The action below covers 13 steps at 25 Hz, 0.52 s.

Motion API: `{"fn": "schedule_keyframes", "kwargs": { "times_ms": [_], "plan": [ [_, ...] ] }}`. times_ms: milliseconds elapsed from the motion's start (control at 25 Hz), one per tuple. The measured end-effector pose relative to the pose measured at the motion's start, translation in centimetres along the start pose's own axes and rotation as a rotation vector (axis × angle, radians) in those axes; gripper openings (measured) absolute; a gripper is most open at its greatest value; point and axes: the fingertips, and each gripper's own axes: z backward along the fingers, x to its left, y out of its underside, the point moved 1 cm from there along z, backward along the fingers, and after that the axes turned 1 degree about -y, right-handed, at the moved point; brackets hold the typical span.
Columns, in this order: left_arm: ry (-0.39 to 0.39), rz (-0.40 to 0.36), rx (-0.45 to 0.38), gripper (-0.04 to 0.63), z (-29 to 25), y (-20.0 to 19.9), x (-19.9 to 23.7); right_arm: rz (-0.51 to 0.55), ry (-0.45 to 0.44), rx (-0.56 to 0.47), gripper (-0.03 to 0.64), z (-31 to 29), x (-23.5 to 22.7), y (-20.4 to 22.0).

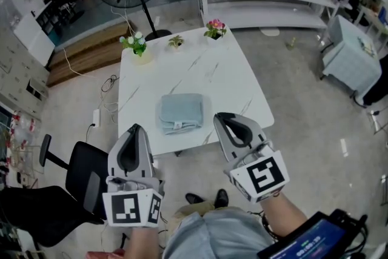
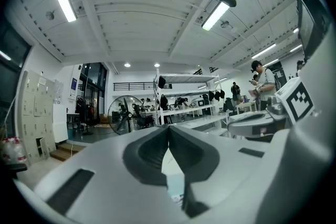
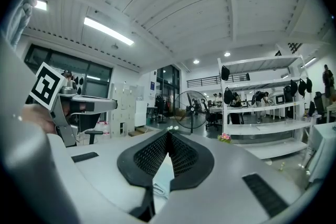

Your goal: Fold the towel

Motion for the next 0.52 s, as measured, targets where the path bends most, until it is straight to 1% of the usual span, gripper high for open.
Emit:
{"fn": "schedule_keyframes", "kwargs": {
  "times_ms": [520],
  "plan": [
    [0.015, -0.017, 0.01, 0.008, 0.0, -0.2, -1.9, -0.005, -0.013, -0.009, 0.015, 1.1, -0.7, 0.0]
  ]
}}
